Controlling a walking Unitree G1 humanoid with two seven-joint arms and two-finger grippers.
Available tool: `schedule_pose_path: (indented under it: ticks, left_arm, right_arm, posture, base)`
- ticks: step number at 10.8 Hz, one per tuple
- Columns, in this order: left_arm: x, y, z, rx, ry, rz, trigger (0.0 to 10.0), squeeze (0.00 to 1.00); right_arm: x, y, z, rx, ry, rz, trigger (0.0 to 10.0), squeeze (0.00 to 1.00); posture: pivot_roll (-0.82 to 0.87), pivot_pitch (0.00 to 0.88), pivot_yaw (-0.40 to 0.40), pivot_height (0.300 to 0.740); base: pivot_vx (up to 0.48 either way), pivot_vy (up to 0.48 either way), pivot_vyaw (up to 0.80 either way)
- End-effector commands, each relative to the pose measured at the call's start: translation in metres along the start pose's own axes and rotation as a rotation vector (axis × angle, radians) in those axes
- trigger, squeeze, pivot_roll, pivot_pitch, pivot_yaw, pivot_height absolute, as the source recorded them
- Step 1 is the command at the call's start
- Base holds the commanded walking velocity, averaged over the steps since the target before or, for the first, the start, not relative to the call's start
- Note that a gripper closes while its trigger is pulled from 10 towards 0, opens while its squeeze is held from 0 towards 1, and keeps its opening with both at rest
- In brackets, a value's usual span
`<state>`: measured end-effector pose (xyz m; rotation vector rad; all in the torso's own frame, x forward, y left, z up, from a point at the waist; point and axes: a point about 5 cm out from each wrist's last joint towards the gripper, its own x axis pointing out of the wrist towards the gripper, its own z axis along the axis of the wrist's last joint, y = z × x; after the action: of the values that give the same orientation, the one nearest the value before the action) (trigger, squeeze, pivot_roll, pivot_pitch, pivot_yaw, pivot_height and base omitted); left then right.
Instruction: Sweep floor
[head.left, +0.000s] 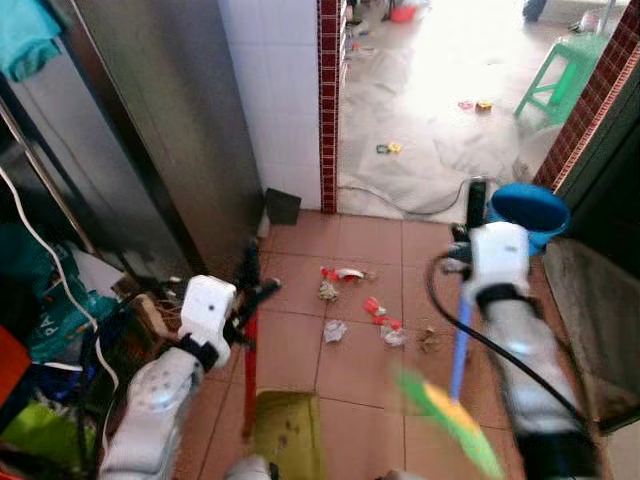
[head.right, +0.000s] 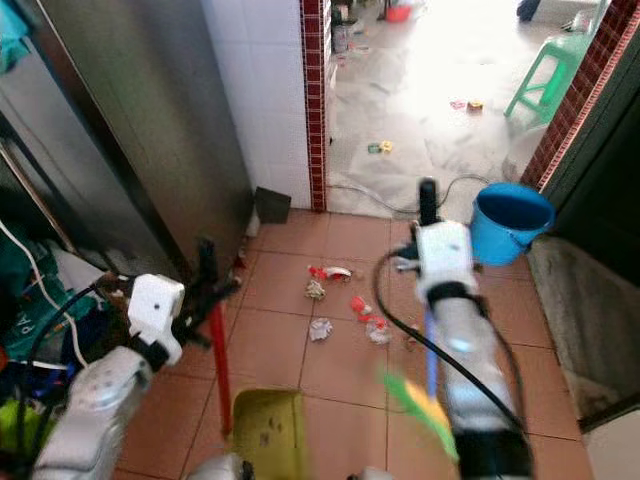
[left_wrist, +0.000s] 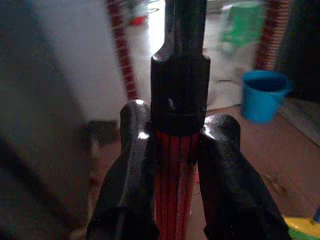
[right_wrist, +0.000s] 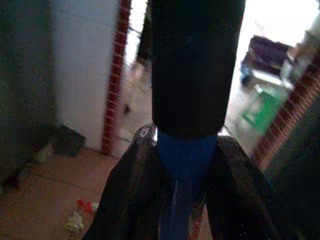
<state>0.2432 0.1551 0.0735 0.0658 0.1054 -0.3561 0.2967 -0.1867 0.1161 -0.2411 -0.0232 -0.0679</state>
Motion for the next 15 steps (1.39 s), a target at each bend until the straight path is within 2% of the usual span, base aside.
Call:
schedule_pose_path:
  ticks: [1,2,3,4,5,6,8,9,10,13,15]
  left_arm:
    - [0.002,0.009,0.012,-0.001,-0.048,0.046,10.0,0.0]
    - [0.004,0.011,0.012,0.011,-0.056,0.059,10.0,0.0]
    - [0.007,0.016,0.012,-0.008,-0.054,0.075,10.0,0.0]
    - [0.008,0.014,0.012,-0.051,-0.059,0.042,10.0,0.0]
    - [0.007,0.006,0.004,-0.018,-0.016,-0.049,10.0,0.0]
    - [0.007,0.001,0.006,0.0,-0.016,-0.089,10.0,0.0]
    - [0.011,0.005,0.011,0.022,-0.026,-0.084,10.0,0.0]
    - [0.014,0.009,0.022,0.032,-0.062,-0.062,10.0,0.0]
    - [0.013,0.014,0.025,0.025,-0.071,-0.033,10.0,0.0]
    - [0.007,0.008,0.012,-0.001,-0.034,-0.042,10.0,0.0]
    - [0.012,0.005,0.02,-0.023,-0.076,-0.037,10.0,0.0]
  right_arm:
    - [0.005,-0.011,-0.003,0.061,0.042,-0.093,10.0,0.0]
    - [0.01,-0.005,0.005,0.015,-0.018,-0.082,10.0,0.0]
    - [0.012,-0.009,0.002,0.063,0.006,-0.146,10.0,0.0]
    - [0.013,-0.011,0.005,0.059,-0.012,-0.143,10.0,0.0]
    - [0.014,-0.017,0.004,0.031,-0.024,-0.137,10.0,0.0]
    - [0.014,-0.025,0.001,0.033,-0.016,-0.148,10.0,0.0]
    - [0.016,-0.024,0.001,0.031,-0.022,-0.153,10.0,0.0]
    - [0.02,-0.019,0.008,0.044,-0.047,-0.135,10.0,0.0]
    - [0.021,-0.012,0.012,0.03,-0.068,-0.111,10.0,0.0]
    - [0.012,-0.015,0.005,0.033,-0.052,-0.118,10.0,0.0]
    - [0.012,-0.017,0.002,0.039,-0.04,-0.118,10.0,0.0]
  posture:
    - [-0.03,0.0,0.023,0.74]
    - [-0.03,0.0,0.03,0.74]
    - [-0.04,0.0,0.033,0.74]
    - [-0.04,0.0,0.032,0.74]
    - [-0.04,0.0,0.035,0.74]
    - [-0.04,0.0,0.047,0.74]
    - [-0.04,0.0,0.058,0.74]
    - [-0.02,0.0,0.051,0.74]
    - [-0.02,0.0,0.049,0.74]
    - [-0.04,0.0,0.063,0.74]
    - [-0.03,0.0,0.055,0.74]
  base:
    - [0.0,0.0,-0.8]
    - [0.0,0.0,-0.8]
    - [0.0,0.0,-0.8]
    - [0.0,0.0,-0.8]
    - [0.0,0.0,-0.8]
    - [0.0,0.0,-0.8]
    - [0.0,0.0,-0.8]
    - [0.0,0.0,-0.43]
    - [0.0,0.0,0.0]
    - [0.0,0.0,0.0]
    - [0.0,0.0,0.0]
